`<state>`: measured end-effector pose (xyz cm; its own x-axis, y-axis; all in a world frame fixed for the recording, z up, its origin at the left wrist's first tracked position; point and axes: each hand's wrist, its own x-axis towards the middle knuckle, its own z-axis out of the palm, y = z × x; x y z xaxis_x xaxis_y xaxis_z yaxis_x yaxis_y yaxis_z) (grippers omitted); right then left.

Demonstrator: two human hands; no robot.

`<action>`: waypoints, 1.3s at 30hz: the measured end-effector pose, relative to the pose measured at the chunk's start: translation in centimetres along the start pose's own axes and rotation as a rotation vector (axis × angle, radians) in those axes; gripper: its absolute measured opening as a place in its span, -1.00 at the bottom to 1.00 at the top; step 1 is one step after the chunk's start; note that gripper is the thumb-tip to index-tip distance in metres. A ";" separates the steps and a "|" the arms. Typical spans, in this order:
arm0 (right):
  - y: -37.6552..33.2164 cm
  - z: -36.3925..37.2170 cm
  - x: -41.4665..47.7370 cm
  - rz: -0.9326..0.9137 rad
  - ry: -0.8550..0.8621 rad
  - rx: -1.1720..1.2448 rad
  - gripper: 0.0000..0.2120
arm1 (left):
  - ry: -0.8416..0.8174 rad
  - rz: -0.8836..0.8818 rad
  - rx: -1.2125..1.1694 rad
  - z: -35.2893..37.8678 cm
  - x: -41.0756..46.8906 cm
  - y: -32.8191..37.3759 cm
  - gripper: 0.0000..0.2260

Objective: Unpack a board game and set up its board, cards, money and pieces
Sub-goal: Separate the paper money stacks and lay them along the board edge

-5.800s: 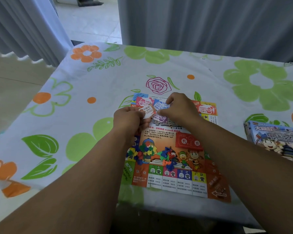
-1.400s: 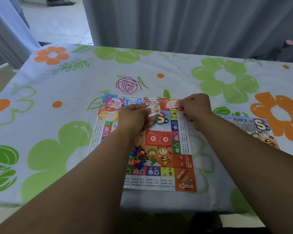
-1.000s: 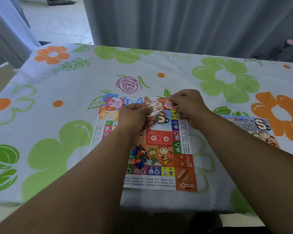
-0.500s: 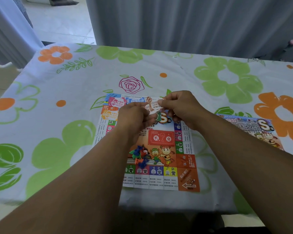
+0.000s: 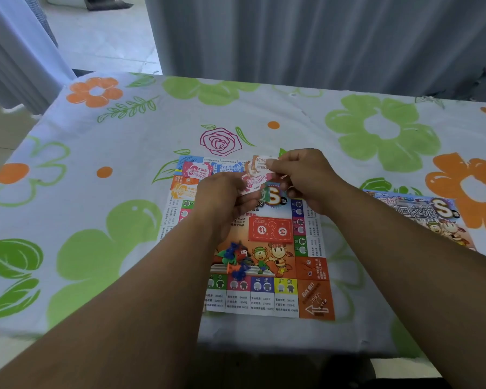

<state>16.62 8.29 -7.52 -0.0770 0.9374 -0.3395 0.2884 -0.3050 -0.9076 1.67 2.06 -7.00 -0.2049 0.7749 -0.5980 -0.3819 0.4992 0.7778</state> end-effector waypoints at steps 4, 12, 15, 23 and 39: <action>-0.1 0.1 0.7 0.034 0.169 0.098 -0.79 | 0.017 -0.007 0.041 -0.5 0.0 -0.1 -0.80; 0.1 2.1 1.4 0.109 0.201 0.002 -0.76 | 0.076 -0.031 0.056 -1.6 0.4 0.2 -0.82; 0.5 2.3 2.0 0.106 0.207 -0.039 -0.73 | 0.078 -0.037 0.054 -1.9 0.5 0.5 -0.81; 0.6 2.4 2.3 0.054 0.247 -0.174 -0.61 | 0.085 -0.043 0.071 -2.1 0.5 0.5 -0.83; -0.8 3.7 0.3 -0.072 -0.142 -0.085 -0.76 | 0.070 0.020 0.052 -2.9 0.2 0.8 -0.89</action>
<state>12.85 8.18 -7.80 -0.2322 0.9215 -0.3114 0.3563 -0.2173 -0.9088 -1.25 1.48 -7.03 -0.2752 0.7566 -0.5932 -0.3306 0.5049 0.7973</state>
